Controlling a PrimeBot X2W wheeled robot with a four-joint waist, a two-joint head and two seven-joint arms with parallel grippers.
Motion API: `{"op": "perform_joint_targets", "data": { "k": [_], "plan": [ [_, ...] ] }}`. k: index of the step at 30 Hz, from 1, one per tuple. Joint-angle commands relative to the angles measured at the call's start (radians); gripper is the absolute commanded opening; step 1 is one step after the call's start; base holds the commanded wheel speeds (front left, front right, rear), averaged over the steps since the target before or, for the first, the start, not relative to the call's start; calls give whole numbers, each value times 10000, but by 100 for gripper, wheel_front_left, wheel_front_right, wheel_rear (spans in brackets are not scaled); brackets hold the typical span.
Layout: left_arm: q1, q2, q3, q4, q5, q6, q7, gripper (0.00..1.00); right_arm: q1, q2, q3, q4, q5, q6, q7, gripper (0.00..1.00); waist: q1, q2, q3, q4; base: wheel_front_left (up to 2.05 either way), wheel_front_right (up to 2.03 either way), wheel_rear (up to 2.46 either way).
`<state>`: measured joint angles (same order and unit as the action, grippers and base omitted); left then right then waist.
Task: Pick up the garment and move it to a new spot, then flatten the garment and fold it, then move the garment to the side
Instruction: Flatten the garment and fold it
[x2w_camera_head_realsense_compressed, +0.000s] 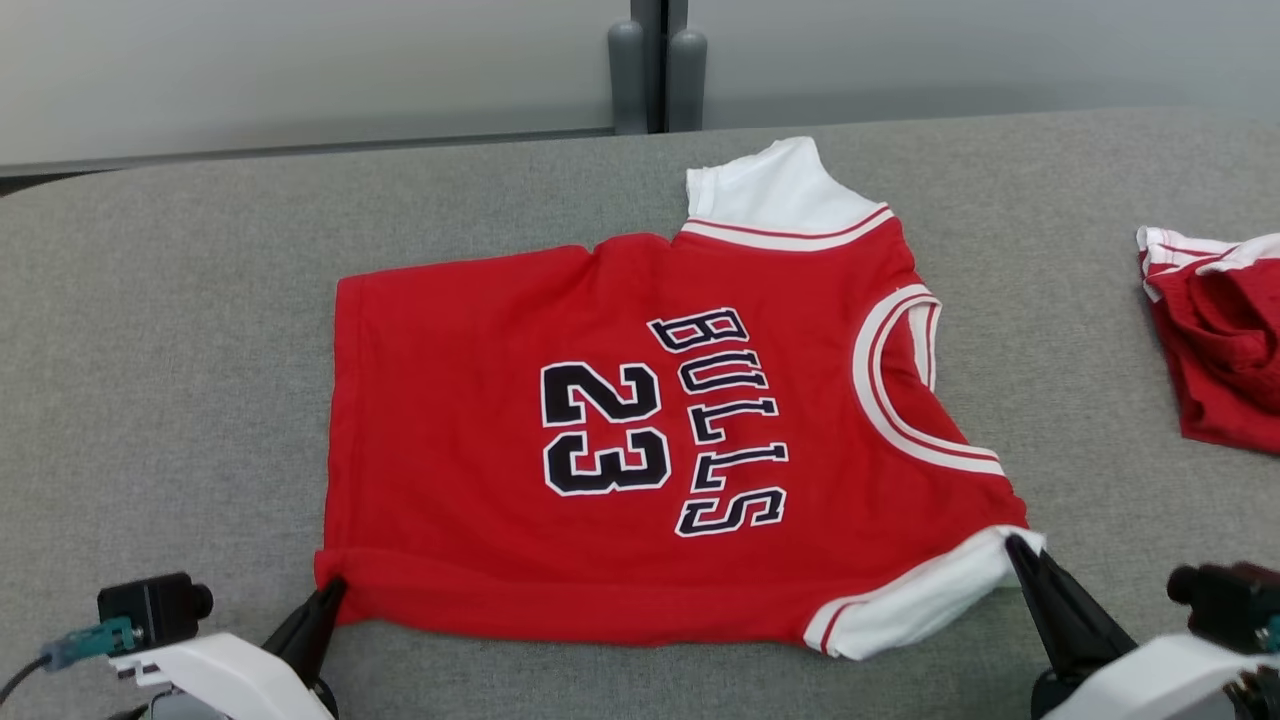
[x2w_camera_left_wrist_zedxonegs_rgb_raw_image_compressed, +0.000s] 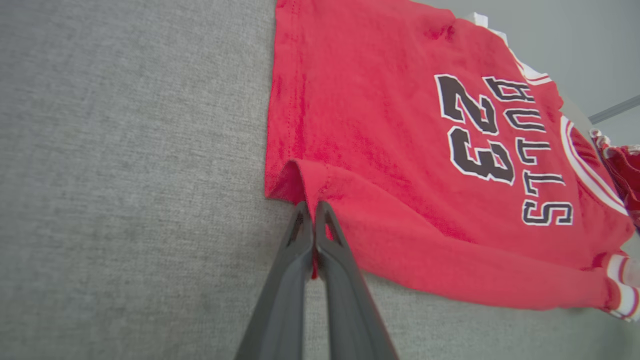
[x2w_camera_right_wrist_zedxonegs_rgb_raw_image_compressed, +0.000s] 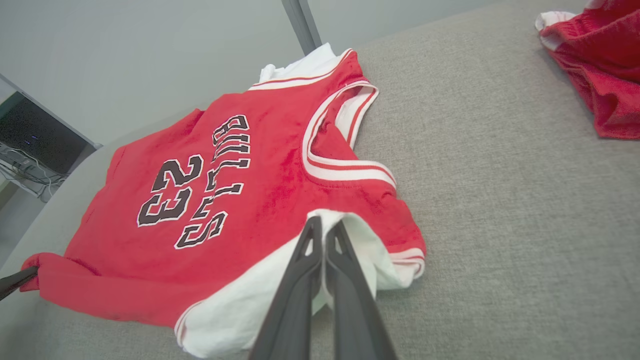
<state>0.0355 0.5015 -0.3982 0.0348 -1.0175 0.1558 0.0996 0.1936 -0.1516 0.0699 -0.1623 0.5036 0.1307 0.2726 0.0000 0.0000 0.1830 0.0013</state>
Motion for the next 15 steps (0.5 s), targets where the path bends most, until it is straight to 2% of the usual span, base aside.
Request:
{"op": "perform_joint_targets", "data": {
  "k": [1,8,15],
  "plan": [
    [-401,50,82,184,-241,-215,173,0,-538,-118,42,266,105,-1,81,0,0,0,384,130,0,0,0],
    [-1788,41,158,959,-754,-911,883,0,-2745,-588,432,1396,348,-2,450,0,0,0,1111,386,0,0,0],
    [-2540,-8,253,1424,-1087,-1229,1247,0,-4255,-697,542,2323,772,-1,532,0,0,0,1390,438,0,0,0]
  ]
}}
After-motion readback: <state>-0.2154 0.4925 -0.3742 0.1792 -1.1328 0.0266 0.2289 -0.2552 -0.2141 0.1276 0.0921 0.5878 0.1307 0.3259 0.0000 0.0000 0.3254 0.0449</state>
